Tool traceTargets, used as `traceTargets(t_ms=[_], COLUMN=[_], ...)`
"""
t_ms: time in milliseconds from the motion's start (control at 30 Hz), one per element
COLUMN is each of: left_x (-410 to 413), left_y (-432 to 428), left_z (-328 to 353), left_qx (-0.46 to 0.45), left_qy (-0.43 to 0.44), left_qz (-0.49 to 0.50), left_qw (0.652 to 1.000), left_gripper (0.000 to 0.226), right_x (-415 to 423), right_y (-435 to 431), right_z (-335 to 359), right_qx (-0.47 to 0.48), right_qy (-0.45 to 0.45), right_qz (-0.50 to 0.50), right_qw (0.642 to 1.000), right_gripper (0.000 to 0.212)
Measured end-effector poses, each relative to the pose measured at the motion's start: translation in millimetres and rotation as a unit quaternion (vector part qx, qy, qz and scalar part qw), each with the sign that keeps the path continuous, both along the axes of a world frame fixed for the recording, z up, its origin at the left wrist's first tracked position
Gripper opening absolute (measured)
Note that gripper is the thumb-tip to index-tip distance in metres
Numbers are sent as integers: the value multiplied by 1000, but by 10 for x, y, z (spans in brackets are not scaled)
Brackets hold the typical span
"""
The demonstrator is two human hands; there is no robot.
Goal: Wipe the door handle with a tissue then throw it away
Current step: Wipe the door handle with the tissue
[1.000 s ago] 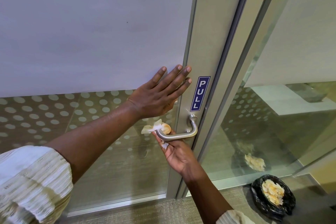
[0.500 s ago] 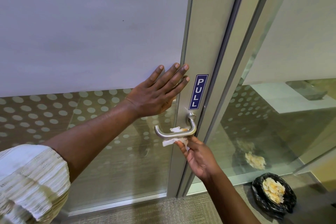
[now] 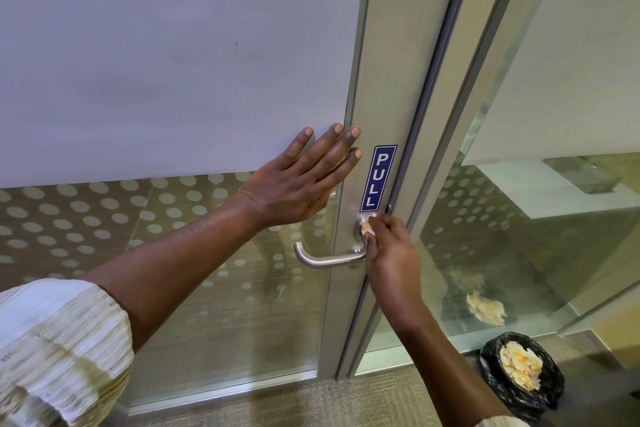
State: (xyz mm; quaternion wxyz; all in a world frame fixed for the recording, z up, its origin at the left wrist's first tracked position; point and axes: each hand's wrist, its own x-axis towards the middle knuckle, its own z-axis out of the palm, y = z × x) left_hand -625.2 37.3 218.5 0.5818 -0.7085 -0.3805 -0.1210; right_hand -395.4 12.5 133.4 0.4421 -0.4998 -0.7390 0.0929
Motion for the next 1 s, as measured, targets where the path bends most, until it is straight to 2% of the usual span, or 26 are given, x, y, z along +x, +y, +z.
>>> traceTargets(t_ms=[33, 133, 233, 300, 367, 400, 433, 500, 600, 667, 700, 767, 900, 967, 1000], left_x=[1, -4, -15, -11, -3, -2, 0, 0, 2, 3, 4, 15, 12, 6, 6], left_y=[0, 1, 1, -3, -6, -4, -3, -5, -11, -9, -4, 5, -1, -3, -2], left_z=[0, -2, -4, -3, -5, -4, 1, 9, 4, 3, 6, 10, -4, -2, 0], left_qx=[0, 1, -3, -1, -1, -2, -3, -2, 0, 4, 9, 14, 5, 2, 0], left_qy=[1, 4, 4, 3, 1, 1, 1, 2, 1, 1, 0, -1, -5, -3, -4], left_qz=[-1, -1, 0, -1, -2, -2, -3, -2, -6, -6, -7, -8, -11, -10, -10], left_qw=[1000, 1000, 1000, 1000, 1000, 1000, 1000, 1000, 1000, 1000, 1000, 1000, 1000, 1000, 1000], left_gripper=[71, 71, 70, 69, 69, 69, 69, 69, 68, 69, 70, 71, 72, 71, 71], right_x=[-24, 24, 186, 248, 205, 151, 96, 6, -86, -121, -146, -227, -410, -429, -411], right_y=[-5, 41, 109, 111, 48, 9, -11, 12, -5, 1, 6, 12, 4, 15, 26], right_z=[-2, -7, -2, -84, -215, -270, -310, -343, -316, -288, -266, -222, -199, -208, -214], right_qx=[-1, -44, 47, 42, -53, -129, -202, -306, -395, -412, -415, -427, -432, -427, -429], right_qy=[-35, -61, -116, -48, 105, 204, 306, 472, 635, 708, 728, 747, 794, 806, 800], right_qz=[11, 48, 92, 89, 62, 55, 61, 64, 46, 34, 41, 58, 51, 47, 41], right_qw=[999, 996, 988, 994, 991, 969, 929, 825, 662, 572, 544, 507, 424, 408, 417], right_gripper=[30, 35, 38, 38, 35, 33, 32, 30, 20, 18, 19, 26, 15, 15, 14])
